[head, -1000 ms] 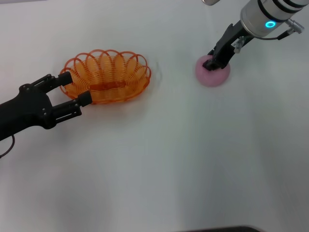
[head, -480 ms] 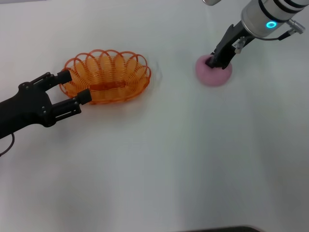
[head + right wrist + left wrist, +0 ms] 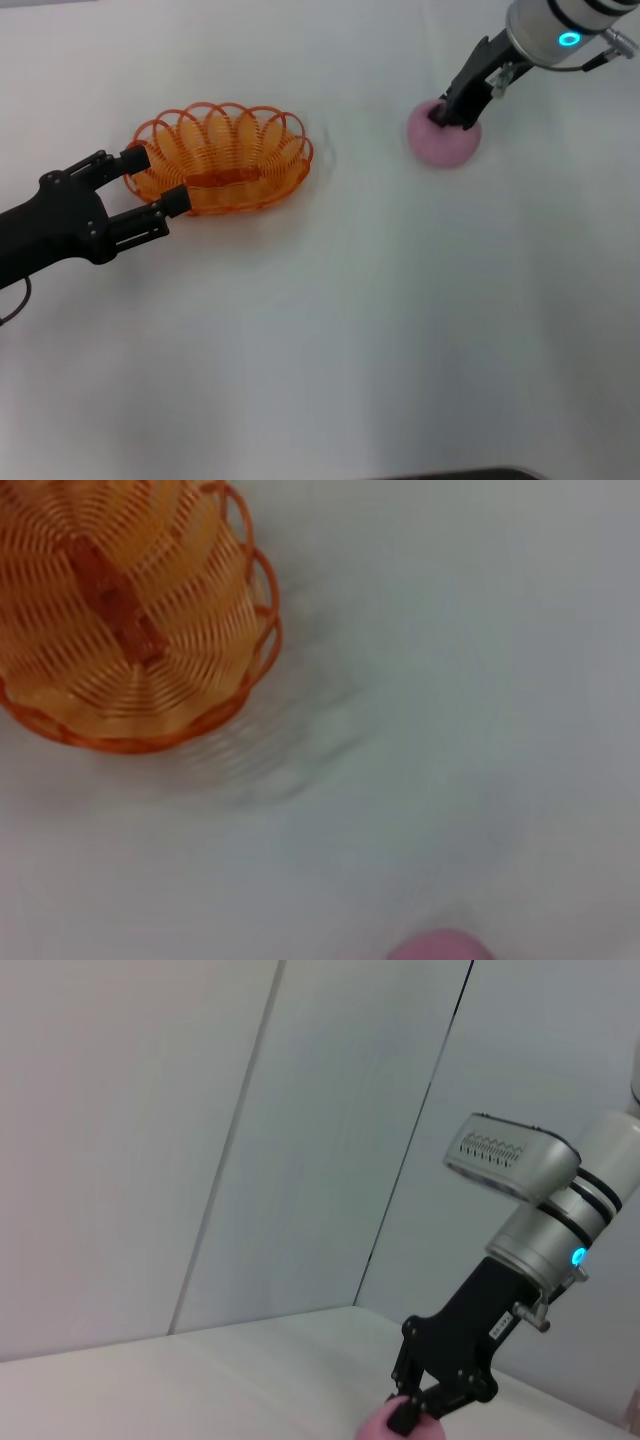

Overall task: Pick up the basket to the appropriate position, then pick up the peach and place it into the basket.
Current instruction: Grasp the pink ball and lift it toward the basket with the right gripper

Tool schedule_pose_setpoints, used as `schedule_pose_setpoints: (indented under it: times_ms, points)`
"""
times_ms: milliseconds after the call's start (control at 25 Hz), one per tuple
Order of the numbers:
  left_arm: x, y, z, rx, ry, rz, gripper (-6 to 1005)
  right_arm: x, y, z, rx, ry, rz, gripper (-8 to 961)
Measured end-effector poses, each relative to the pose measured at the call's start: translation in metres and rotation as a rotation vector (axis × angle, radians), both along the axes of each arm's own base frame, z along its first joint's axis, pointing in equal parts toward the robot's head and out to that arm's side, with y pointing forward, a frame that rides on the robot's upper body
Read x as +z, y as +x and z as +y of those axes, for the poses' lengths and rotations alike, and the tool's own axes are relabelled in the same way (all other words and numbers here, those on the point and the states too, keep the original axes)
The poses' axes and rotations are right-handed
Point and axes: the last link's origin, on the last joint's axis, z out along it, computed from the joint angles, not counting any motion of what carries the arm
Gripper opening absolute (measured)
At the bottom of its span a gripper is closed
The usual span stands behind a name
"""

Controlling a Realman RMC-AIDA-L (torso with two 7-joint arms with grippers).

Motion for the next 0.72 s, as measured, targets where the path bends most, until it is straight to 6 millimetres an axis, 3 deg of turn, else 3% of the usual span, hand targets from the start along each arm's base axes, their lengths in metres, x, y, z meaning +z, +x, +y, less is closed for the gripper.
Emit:
schedule_pose_setpoints:
  times_ms: [520, 720]
  points:
    - [-0.001, 0.000, 0.000, 0.004, -0.002, 0.000, 843, 0.034, -0.054, 0.002, 0.122, 0.026, 0.086, 66]
    - [0.000, 0.000, 0.001, 0.002, -0.001, 0.002, 843, 0.037, -0.068, 0.003, 0.152, 0.017, 0.086, 66]
